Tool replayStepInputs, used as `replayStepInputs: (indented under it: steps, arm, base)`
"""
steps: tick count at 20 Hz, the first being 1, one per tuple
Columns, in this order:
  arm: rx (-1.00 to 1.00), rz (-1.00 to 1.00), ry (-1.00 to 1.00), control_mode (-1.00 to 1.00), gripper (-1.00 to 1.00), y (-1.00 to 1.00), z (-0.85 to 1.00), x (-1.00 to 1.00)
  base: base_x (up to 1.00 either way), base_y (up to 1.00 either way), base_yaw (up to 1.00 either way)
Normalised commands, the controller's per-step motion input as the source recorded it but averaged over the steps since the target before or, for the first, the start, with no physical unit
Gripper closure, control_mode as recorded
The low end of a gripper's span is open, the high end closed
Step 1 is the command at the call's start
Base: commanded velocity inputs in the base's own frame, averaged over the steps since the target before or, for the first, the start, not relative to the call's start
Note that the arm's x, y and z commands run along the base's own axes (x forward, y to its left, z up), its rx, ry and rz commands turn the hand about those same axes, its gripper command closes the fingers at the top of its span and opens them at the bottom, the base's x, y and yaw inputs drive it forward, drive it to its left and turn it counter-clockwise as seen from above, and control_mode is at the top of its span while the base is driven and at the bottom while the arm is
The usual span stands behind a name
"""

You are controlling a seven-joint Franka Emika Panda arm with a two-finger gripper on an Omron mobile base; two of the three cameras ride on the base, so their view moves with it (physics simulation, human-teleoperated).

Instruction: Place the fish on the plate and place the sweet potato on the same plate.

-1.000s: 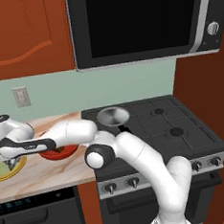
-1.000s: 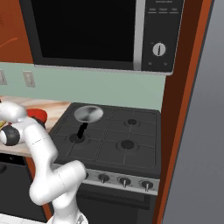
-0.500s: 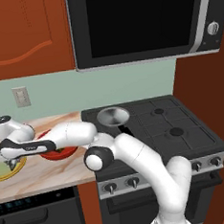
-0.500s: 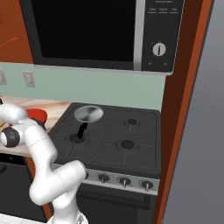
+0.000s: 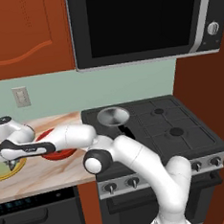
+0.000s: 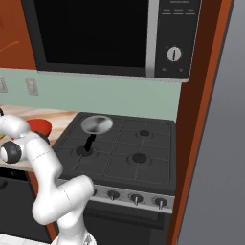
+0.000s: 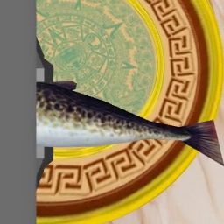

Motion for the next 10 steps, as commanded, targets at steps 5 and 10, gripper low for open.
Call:
replayStepInputs:
  steps: [5, 10]
  arm:
    - [0.0, 0.0, 0.0, -1.0, -1.0, 0.08, 0.0, 0.02]
    - [0.0, 0.0, 0.0, -1.0, -1.0, 0.0, 0.02, 0.0]
  base:
    - [0.0, 0.0, 0.0]
    - [0.0, 0.0, 0.0]
